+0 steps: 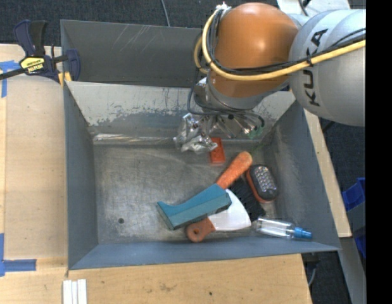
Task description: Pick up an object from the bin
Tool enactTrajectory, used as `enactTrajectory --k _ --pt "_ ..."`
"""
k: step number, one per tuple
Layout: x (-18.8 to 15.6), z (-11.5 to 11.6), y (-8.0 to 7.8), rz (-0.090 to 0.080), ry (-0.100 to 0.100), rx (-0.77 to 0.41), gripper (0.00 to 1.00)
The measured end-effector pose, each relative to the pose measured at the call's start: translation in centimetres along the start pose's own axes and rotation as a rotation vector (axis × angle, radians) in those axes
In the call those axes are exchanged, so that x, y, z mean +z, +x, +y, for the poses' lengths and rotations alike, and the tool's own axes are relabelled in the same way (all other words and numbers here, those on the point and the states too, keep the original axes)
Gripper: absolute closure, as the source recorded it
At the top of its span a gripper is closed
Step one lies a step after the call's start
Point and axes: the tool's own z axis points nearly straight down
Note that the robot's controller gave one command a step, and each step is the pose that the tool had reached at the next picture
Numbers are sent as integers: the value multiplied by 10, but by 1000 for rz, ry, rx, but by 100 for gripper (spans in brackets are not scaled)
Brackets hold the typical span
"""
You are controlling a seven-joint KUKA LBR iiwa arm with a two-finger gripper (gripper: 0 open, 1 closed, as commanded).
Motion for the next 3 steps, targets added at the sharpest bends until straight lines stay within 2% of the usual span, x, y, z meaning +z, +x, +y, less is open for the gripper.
enactTrajectory --k 1,2,3 --pt "-48 -6 42 -2 -2 -245 100" --pt "-14 -12 39 -10 6 -66 100" --pt "17 -8 33 2 -2 23 100"
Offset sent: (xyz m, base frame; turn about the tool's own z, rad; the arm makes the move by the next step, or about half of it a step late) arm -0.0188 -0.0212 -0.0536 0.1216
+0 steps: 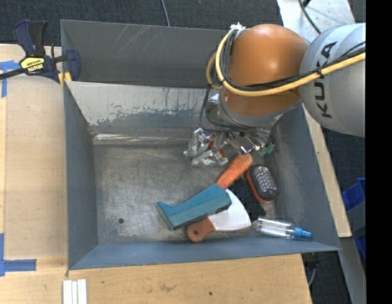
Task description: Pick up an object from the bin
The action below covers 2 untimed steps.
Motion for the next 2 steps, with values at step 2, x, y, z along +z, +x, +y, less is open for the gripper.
enactTrajectory --k 2 --pt "64 19 -10 -1 1 16 0"
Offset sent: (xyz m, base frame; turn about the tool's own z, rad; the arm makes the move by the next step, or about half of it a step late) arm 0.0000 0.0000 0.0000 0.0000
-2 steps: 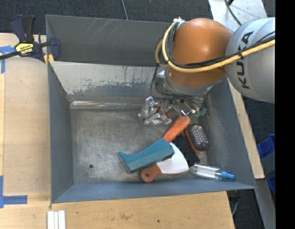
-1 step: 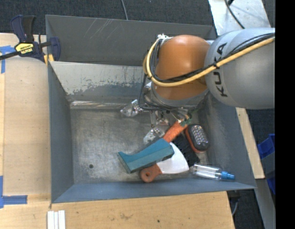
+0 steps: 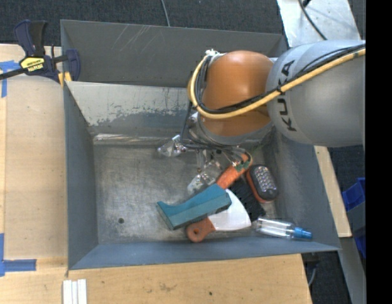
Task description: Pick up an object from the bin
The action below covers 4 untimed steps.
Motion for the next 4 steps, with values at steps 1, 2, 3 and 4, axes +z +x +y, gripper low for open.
enactTrajectory --k 1,2,3,4 --pt "-5 6 17 -3 1 -83 0" --pt "13 43 15 -2 4 -295 0" --pt "15 47 30 -16 -2 -460 0" --pt "30 28 48 10 1 -525 0"
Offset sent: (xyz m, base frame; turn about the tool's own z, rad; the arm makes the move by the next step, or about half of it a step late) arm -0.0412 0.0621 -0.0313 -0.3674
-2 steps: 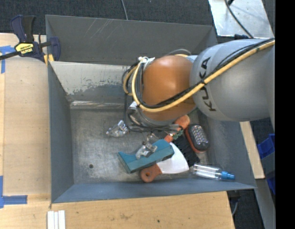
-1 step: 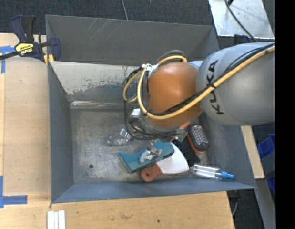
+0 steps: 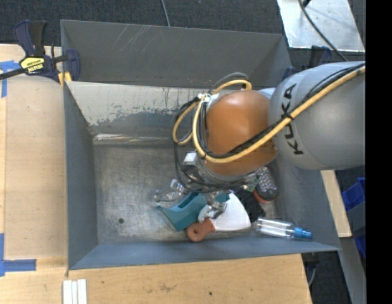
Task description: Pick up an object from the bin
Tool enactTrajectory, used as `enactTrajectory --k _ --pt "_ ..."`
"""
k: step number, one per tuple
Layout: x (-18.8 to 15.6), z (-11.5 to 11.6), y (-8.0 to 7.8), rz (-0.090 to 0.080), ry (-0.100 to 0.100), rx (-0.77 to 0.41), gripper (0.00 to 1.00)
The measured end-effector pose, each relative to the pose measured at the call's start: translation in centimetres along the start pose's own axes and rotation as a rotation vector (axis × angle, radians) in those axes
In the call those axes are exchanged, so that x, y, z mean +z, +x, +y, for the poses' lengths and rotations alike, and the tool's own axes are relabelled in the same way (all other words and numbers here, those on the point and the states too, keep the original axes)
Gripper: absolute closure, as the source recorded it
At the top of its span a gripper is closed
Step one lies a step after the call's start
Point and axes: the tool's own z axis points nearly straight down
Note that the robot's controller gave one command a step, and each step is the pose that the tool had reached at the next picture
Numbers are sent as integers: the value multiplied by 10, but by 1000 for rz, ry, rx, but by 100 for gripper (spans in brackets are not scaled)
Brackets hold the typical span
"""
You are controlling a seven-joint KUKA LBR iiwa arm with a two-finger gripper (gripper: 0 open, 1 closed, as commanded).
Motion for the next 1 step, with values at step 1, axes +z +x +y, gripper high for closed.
enactTrajectory --k 1 --pt "17 -40 7 -10 -2 -2 0"
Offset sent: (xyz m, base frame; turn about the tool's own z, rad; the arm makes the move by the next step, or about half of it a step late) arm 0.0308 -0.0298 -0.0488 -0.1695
